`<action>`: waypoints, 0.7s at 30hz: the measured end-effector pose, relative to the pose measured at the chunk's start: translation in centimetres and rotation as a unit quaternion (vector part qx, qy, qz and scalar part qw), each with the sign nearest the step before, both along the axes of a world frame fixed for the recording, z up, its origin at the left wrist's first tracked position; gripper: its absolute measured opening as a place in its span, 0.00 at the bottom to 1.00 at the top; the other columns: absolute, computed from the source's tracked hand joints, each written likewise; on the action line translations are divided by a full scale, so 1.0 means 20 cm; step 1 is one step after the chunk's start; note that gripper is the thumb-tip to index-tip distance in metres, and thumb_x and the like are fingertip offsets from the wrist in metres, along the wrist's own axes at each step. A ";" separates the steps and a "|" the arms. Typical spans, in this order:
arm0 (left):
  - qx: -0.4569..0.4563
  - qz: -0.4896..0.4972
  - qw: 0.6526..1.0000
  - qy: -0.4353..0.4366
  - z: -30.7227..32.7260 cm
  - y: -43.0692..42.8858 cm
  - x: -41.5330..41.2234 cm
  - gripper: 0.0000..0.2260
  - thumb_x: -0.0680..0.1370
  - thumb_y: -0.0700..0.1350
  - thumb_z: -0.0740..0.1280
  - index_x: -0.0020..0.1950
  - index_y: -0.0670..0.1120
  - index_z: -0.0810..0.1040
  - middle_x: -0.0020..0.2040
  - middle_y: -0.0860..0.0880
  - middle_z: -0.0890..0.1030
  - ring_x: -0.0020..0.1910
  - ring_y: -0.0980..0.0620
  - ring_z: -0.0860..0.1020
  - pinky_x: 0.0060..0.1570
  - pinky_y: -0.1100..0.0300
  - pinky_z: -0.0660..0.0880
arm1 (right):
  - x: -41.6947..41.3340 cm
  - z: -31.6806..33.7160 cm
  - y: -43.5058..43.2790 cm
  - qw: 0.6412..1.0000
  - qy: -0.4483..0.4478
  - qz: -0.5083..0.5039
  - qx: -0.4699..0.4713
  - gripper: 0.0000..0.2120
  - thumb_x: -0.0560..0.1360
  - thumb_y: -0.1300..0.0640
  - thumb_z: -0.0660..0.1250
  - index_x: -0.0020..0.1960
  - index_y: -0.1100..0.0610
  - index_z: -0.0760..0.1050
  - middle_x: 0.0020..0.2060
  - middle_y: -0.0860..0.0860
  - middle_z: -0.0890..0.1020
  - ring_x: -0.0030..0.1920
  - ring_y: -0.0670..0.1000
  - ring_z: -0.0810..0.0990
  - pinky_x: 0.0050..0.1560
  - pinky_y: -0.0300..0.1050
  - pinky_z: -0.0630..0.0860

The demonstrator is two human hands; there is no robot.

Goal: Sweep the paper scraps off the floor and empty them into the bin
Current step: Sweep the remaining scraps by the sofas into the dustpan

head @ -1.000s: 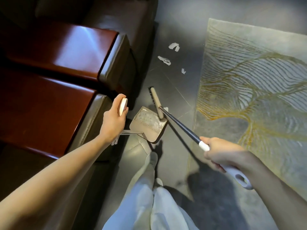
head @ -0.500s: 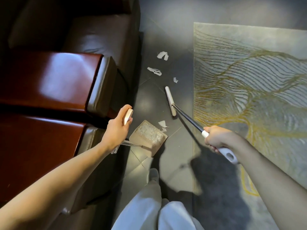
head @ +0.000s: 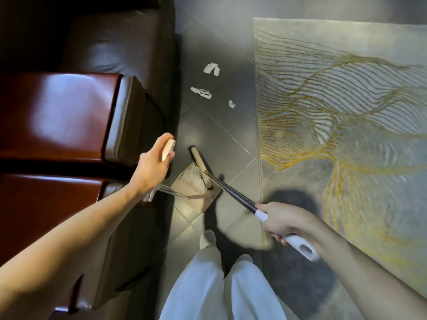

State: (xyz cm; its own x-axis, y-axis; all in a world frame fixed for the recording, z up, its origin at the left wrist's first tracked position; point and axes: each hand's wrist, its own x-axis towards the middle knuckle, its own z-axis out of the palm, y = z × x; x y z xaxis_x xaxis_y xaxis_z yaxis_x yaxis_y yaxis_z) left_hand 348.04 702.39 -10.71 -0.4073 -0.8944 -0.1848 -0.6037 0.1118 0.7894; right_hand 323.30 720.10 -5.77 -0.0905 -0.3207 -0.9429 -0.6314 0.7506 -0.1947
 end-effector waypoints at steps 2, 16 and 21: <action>0.000 -0.007 1.000 0.000 0.00 0.04 0.04 0.19 0.82 0.45 0.61 0.65 0.68 0.63 0.46 0.54 0.77 0.37 0.62 0.79 0.30 0.71 0.73 | -0.03 0.05 0.06 1.000 -0.007 -0.028 -0.004 0.33 0.77 0.64 0.55 0.77 0.43 0.52 0.31 0.54 0.73 0.26 0.48 0.69 0.24 0.37 0.69; -0.023 -0.067 0.997 -0.031 0.02 0.45 0.14 0.19 0.82 0.45 0.61 0.65 0.66 0.63 0.47 0.59 0.73 0.39 0.55 0.77 0.36 0.71 0.69 | -0.06 0.17 0.58 0.996 0.052 -0.056 -0.043 0.31 0.77 0.65 0.55 0.77 0.49 0.54 0.26 0.53 0.73 0.24 0.48 0.70 0.24 0.37 0.68; -0.022 -0.117 0.992 -0.041 0.06 0.52 0.18 0.19 0.82 0.44 0.61 0.72 0.57 0.63 0.45 0.59 0.72 0.39 0.54 0.76 0.35 0.72 0.68 | 0.09 0.12 0.77 0.993 0.065 -0.092 -0.015 0.20 0.77 0.66 0.54 0.68 0.58 0.65 0.28 0.54 0.72 0.26 0.50 0.69 0.25 0.38 0.68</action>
